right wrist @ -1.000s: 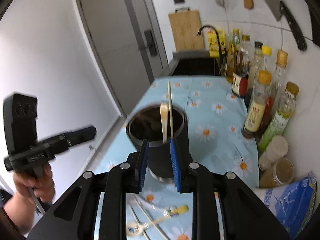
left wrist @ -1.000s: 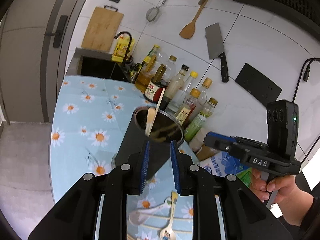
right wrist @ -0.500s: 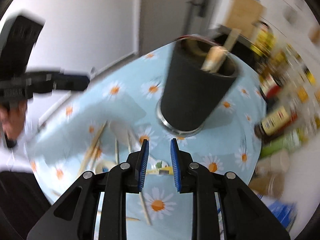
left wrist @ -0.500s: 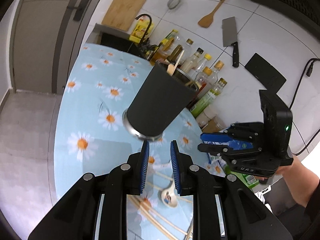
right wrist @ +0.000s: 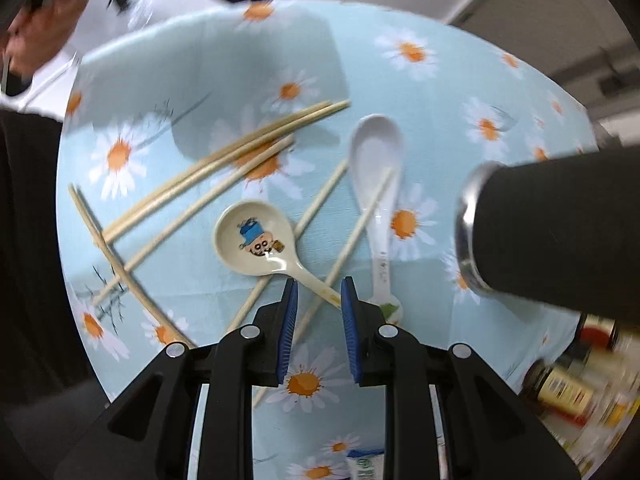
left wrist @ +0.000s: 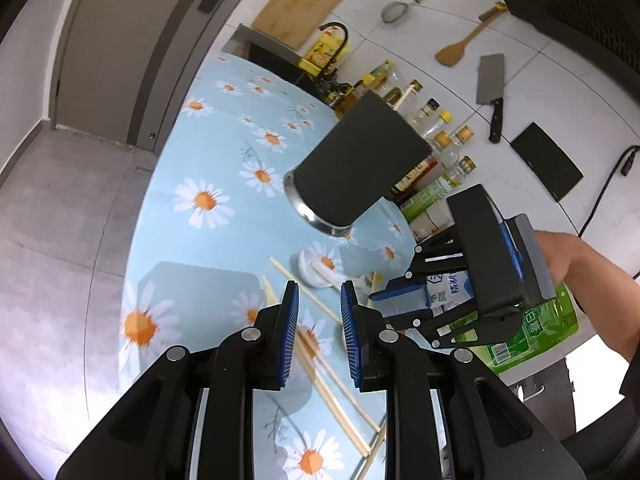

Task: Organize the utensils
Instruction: 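Grasp the cartoon-printed spoon with the right tool while the left tool moves toward the green-tipped spoon, then grasp the white spoon with the green tip using the left tool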

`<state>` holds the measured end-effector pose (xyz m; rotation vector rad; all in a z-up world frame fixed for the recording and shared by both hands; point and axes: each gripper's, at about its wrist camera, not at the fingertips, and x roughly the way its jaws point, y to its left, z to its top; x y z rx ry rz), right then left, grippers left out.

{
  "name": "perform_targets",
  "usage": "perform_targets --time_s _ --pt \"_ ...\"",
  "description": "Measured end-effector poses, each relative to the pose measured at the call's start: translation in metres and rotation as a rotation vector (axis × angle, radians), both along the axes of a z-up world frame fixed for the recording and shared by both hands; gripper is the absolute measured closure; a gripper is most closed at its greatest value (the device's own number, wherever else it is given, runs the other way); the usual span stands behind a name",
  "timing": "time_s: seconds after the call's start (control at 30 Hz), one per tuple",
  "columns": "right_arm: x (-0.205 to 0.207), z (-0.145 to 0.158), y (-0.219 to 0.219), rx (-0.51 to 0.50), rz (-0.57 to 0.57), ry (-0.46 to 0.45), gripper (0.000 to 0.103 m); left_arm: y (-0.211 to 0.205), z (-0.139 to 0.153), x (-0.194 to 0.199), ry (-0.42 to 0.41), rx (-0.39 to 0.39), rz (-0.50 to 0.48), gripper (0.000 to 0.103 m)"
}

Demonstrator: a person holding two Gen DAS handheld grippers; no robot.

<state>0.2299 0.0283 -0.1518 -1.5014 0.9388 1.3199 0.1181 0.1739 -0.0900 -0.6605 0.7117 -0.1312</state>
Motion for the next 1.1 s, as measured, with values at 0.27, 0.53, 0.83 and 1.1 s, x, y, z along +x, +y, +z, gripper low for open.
perform_targets --time_s 0.27,0.53,0.83,1.1 --pt "-0.004 -0.021 0.01 -0.118 0.112 -0.017 0.08 0.013 -0.011 -0.017 0.021 -0.024 0.072 0.082" --pt "-0.014 -0.034 0.016 -0.175 0.194 -0.014 0.09 0.014 -0.009 -0.018 0.012 -0.023 0.091 0.082" --pt "-0.014 -0.026 0.032 -0.187 0.217 0.02 0.095 0.013 -0.009 -0.015 0.017 -0.016 0.075 0.082" --pt "0.0 -0.002 0.025 -0.146 0.142 0.077 0.095 0.011 -0.009 -0.003 0.02 -0.01 0.031 0.082"
